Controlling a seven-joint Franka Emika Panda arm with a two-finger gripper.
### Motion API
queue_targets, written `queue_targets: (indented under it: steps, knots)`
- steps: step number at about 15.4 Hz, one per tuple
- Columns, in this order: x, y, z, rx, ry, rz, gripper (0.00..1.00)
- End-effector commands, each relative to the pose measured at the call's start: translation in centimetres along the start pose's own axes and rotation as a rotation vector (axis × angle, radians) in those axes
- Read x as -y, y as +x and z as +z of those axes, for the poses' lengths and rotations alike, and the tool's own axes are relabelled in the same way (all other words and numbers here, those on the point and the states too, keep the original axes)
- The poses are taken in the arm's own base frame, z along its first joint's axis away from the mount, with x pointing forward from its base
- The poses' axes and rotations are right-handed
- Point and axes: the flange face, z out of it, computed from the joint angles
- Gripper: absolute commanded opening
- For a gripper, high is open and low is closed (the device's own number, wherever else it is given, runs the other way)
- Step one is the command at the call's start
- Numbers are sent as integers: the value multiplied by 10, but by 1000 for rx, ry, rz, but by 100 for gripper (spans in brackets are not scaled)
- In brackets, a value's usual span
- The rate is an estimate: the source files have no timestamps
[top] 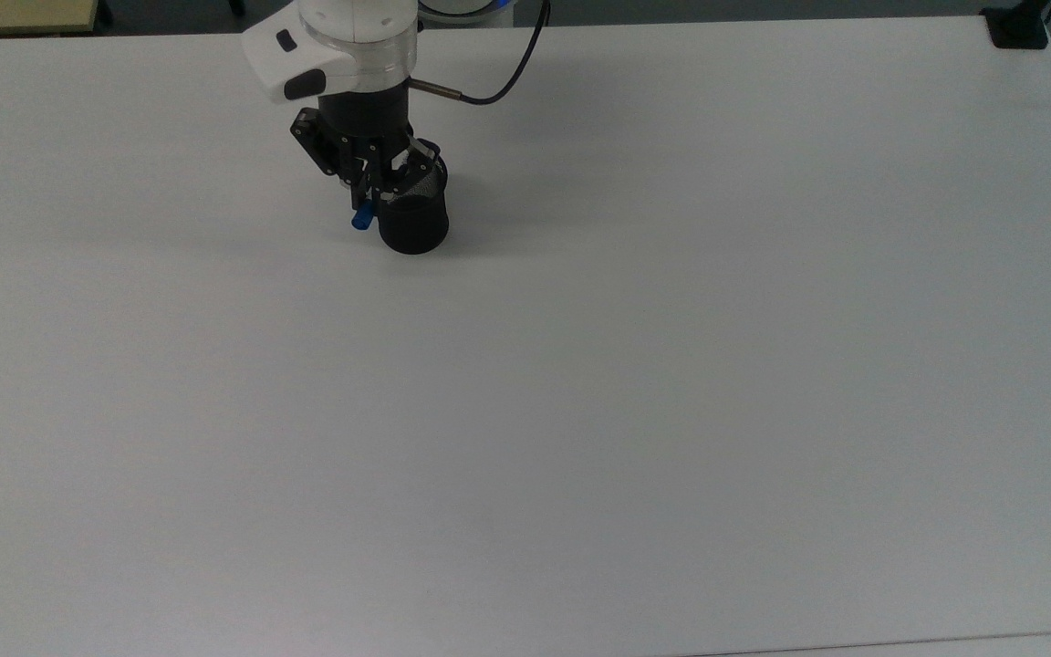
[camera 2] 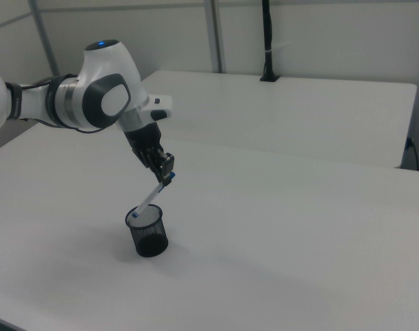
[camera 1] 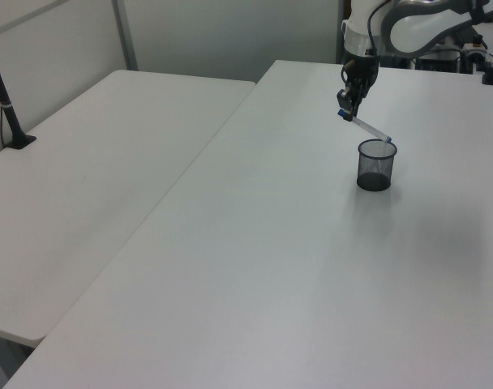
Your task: Insert the marker
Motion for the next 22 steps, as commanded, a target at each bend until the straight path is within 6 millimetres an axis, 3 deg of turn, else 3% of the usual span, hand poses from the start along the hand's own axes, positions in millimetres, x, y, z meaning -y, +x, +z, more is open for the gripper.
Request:
queue_targets:
  steps: [1, 4, 9, 11, 13, 15, 17, 22]
  knots:
    - [0, -9, 10, 0, -9, -17, 8]
    - [1, -10, 13, 6, -9, -15, 24]
    - [6, -11, 7, 8, -6, -18, 63]
    - [10, -11, 5, 5, -5, -23, 74]
    - [14, -10, 0, -5, -1, -36, 76]
    - [33, -6, -15, -29, 12, -61, 82]
    - [36, -2, -36, -16, 9, -62, 88]
    - [46, -3, -97, 74, 8, -187, 91]
